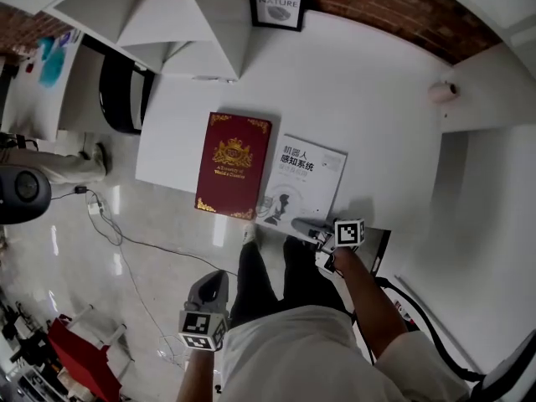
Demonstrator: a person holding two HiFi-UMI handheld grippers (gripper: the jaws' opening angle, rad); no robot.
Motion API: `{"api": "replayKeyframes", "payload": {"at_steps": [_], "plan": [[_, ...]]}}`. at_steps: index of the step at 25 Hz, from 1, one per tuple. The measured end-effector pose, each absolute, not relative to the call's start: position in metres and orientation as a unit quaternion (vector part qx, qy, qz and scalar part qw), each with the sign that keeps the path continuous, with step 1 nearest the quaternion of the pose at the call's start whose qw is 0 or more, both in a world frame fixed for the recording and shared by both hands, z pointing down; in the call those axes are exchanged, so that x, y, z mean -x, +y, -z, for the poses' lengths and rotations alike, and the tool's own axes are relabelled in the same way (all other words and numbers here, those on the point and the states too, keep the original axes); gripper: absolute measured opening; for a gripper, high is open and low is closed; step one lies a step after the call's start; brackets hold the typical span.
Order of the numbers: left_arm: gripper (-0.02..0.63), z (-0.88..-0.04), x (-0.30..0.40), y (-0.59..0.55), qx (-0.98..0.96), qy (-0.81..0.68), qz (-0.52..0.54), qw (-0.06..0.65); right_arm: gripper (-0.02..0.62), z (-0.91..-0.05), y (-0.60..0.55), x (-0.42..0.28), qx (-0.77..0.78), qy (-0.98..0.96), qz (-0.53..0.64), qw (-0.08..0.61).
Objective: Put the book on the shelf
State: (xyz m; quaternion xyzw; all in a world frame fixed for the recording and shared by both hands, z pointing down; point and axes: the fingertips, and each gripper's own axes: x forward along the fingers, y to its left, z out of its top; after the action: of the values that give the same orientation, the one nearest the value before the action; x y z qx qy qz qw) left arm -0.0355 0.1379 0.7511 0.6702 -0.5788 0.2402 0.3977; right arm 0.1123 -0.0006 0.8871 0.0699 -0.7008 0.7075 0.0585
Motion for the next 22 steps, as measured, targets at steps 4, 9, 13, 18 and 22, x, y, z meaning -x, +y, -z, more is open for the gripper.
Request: {"api": "replayKeyframes", "payload": {"at_steps": [4,9,13,18,22], "plan": [[0.006,-0.74,0.031,0.137,-0.68,-0.575,-0.239,0.386,0.051,-0.856,0.006,-0.115,-0.061,-0.727,-0.68,0.068],[0.006,-0.721,0.029,0.113,-0.698,-0.58,-0.223,0.354,0.062,-0.791,-0.011,-0.111,-0.03,-0.774,-0.63,0.059],[0.006,-0.705,0.021,0.104,-0.707,-0.579,-0.22,0.34,0.072,-0.748,-0.015,-0.116,-0.009,-0.799,-0.598,0.064],[0.006,-0.687,0.012,0.081,-0.721,-0.586,-0.209,0.306,0.074,-0.694,-0.031,-0.125,0.011,-0.833,-0.548,0.07],[0.006,-0.668,0.0,0.063,-0.727,-0.593,-0.193,0.289,0.078,-0.642,-0.041,-0.13,0.028,-0.854,-0.515,0.069]]}}
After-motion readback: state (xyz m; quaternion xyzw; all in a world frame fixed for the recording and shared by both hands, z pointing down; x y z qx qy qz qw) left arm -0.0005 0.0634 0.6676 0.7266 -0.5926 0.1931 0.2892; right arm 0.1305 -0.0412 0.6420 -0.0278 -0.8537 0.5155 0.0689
